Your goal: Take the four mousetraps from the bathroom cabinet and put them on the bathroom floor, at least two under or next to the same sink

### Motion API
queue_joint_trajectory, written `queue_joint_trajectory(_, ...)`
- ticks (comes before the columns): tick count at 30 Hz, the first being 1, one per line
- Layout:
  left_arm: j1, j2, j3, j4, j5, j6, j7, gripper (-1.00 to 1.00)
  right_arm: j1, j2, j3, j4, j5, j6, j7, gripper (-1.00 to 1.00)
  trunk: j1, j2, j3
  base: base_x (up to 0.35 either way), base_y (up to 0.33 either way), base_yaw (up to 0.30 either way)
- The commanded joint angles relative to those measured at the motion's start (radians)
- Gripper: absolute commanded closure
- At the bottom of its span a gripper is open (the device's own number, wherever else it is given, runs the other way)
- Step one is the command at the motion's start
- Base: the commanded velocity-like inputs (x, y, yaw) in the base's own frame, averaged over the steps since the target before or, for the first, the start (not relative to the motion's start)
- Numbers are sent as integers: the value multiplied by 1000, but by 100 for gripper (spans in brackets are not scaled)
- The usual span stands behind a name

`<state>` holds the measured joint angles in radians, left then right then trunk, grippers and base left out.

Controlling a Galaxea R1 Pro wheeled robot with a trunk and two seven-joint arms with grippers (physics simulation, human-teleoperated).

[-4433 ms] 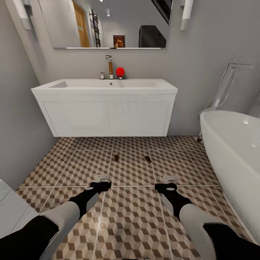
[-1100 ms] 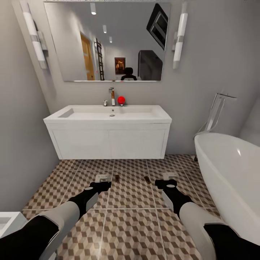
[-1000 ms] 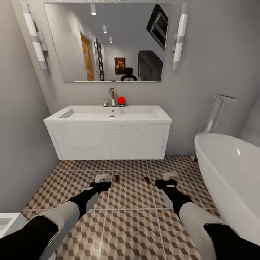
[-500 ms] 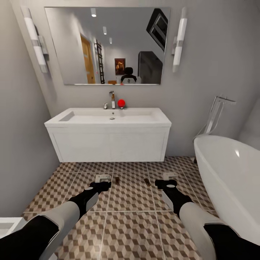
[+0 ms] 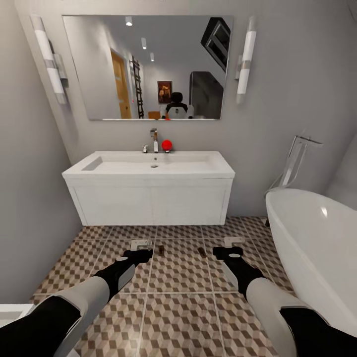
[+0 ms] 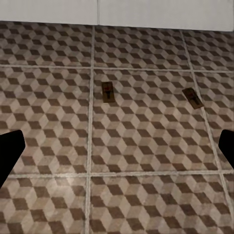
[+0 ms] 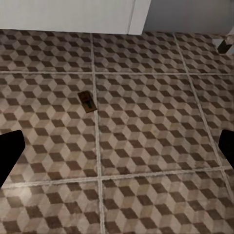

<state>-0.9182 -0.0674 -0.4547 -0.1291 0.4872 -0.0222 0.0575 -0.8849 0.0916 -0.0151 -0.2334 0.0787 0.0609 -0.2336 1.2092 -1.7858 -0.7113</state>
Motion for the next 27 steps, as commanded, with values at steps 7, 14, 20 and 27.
queue_joint_trajectory(7, -1, 1, -9, 0, 8, -2, 4, -100, 0, 0, -1, 0, 8, 7, -5, -100, -27, 49, 21, 0, 0, 0)
queue_joint_trajectory(14, -1, 2, -10, 1, 8, -1, 4, -100, 0, -2, -1, 5, 6, 5, -8, -100, -54, 98, 43, 0, 0, 0)
queue_joint_trajectory(20, -1, 3, -10, 12, 12, 0, 3, -100, 1, -3, -1, 14, 3, 1, -10, -100, -77, 140, 62, 0, 0, 0)
queue_joint_trajectory(27, 2, 9, -7, 46, 36, -1, -2, -100, 3, -8, -2, 41, 0, 0, -10, -100, -104, 189, 84, 0, 0, 0)
